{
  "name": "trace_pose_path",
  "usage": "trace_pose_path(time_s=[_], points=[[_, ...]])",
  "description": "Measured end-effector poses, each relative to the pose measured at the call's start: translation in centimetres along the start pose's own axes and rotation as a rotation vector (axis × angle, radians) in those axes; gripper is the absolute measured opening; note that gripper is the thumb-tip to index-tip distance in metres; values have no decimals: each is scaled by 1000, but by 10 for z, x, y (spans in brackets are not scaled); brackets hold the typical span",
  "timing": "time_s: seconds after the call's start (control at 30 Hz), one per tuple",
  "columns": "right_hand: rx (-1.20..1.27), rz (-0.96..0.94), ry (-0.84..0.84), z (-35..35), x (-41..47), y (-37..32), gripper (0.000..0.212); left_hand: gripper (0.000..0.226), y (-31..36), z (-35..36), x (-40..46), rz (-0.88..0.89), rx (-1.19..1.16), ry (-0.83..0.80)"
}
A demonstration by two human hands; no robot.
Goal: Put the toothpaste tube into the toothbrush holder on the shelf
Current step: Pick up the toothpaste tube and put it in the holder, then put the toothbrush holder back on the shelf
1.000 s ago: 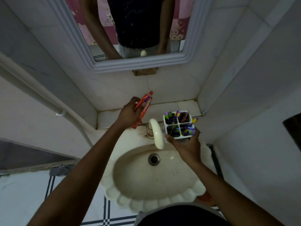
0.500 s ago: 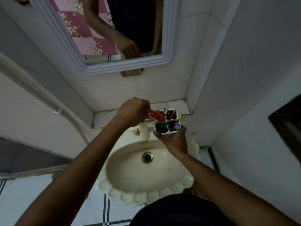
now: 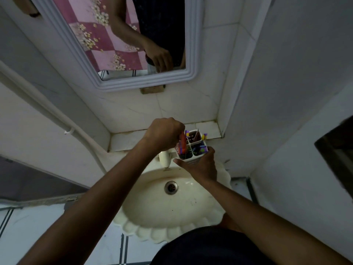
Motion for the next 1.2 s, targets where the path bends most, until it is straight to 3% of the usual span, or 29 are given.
trace_pose_path(time_s=[0.33,0.57,0.83,1.2], points=[[40,-122,39,2,10,6,141,17,-12,29,4,-43,-261,-53],[150,-150,131,2,24,-8,120,33,-32,43,-7,-255,-705,100],[185,-261,300,-26,40,-58,115,43,-55,31,-15,-357,-778,241],[291,-573,481,-102,55,-198,113,49,-67,-78,-2,-238,-784,543]])
Point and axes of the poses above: each hand's wrist, its own x-axis towards the middle knuckle, its own z-axis out of the palm, y = z × x, the point moved 2 cm from there along x, towards the middle knuckle, and after that the axes turned 11 degrees about -z, right-handed, at the moved point
